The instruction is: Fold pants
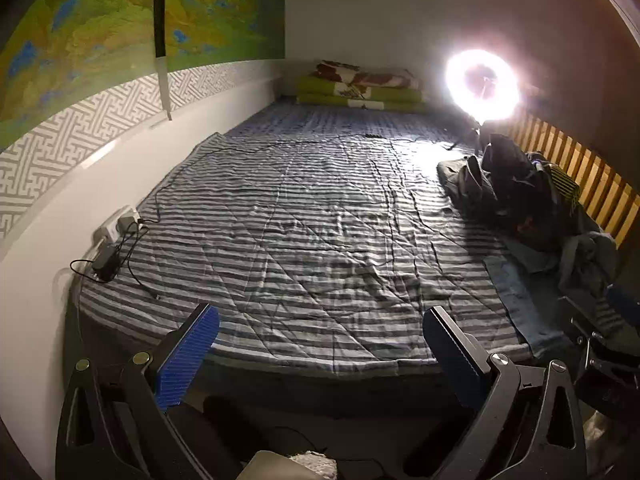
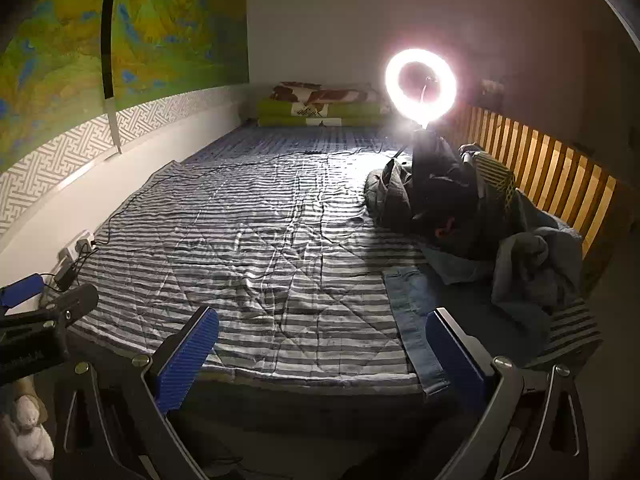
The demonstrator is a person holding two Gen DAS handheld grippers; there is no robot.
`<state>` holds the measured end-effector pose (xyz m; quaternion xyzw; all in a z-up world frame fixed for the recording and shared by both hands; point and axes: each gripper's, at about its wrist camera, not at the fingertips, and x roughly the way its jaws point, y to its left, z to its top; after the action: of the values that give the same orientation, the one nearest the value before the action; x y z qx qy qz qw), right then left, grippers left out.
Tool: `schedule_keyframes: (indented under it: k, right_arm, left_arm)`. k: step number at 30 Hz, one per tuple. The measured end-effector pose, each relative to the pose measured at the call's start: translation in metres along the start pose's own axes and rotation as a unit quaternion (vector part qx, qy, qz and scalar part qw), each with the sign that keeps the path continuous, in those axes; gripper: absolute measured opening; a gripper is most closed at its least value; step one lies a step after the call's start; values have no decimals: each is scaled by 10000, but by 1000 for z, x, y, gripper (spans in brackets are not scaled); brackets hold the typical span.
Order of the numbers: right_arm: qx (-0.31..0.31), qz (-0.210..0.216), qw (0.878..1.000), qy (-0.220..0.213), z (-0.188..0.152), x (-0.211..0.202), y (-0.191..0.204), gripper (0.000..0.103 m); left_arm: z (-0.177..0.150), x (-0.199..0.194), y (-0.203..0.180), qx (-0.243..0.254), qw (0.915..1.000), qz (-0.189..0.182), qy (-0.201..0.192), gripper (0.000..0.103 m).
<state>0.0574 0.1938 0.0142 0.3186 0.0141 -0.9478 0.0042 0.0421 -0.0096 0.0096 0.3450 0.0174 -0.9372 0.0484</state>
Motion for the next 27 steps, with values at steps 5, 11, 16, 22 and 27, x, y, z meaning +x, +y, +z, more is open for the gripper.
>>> schedule_keyframes:
  k: [5, 11, 16, 22, 27]
  right_arm:
    - [39, -101, 9999, 12, 1, 0, -4, 102]
    - [45, -227, 9997, -37, 6, 3, -3, 102]
    - [-21, -234, 9997, 43, 6, 12, 3, 102]
    - [-46, -165, 9999, 20, 13, 20, 7, 102]
    - [32, -134, 9999, 5, 22, 27, 5, 102]
  left_arm:
    - [-3, 4, -6, 11, 9999, -93, 51, 103]
    - [-4, 15, -12, 131, 9998, -103, 111, 103]
    - [-2, 25, -7, 19, 9999, -96, 126, 103]
    - [3, 33, -2, -14, 9999, 22, 103, 103]
    - [9, 34, 1, -83, 9999, 104, 7, 103]
